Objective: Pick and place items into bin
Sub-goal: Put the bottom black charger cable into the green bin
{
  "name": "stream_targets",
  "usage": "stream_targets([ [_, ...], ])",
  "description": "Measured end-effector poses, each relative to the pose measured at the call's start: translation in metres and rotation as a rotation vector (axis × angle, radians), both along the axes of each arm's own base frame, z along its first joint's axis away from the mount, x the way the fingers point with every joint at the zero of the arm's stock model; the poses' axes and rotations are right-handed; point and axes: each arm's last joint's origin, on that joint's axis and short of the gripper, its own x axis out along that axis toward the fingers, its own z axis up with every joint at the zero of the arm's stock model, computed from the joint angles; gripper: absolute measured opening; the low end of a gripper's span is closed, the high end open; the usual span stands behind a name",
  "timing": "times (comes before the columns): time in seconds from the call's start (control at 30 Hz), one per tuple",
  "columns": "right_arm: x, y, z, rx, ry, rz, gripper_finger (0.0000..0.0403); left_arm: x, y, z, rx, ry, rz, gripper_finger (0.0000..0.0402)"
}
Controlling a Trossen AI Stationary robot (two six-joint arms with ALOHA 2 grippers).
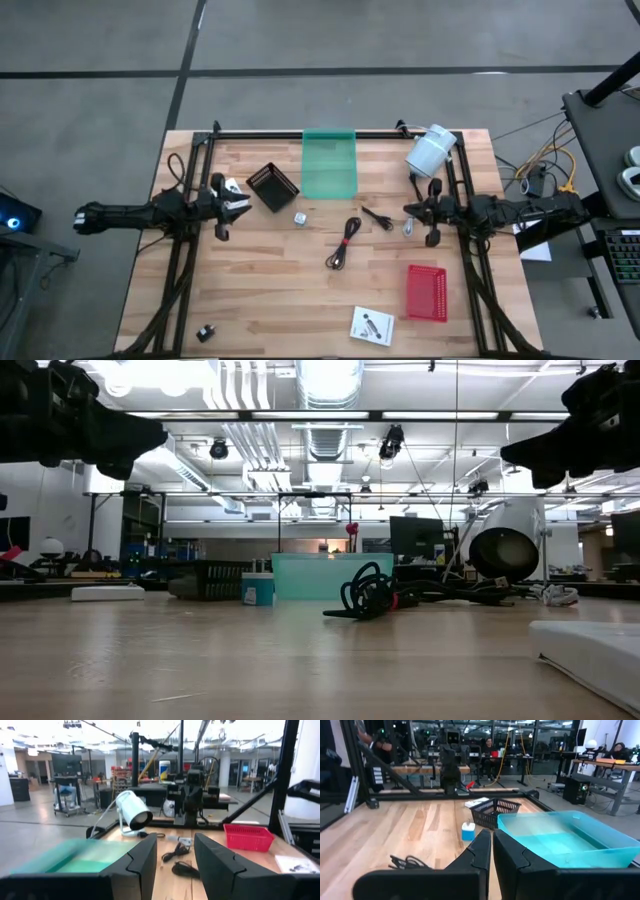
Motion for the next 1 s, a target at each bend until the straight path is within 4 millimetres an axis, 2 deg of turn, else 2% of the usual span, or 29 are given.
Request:
stream_targets([
  [0.27, 0.0, 0.0, 0.004, 0.074, -0.052, 0.001, 0.0009, 0.0, 0.0, 0.0, -0.001, 0.001, 0.0, 0.0115],
  [0.47, 0.0, 0.0, 0.007, 0.027, -0.074, 0.0, 0.0009, 0.0, 0.0, 0.0, -0.001, -0.001, 0.0, 0.0115],
  [0.8, -0.001, 0.0, 0.012, 0.01, -0.12, -0.001, 0.0009, -0.002, 0.0, 0.01, -0.001, -0.104, 0.0, 0.0115],
  [1.0, -0.001, 0.0, 0.011, 0.056, -0.123, 0.002, 0.0009, -0.001, 0.0, 0.01, -0.001, -0.1, 0.0, 0.0115],
])
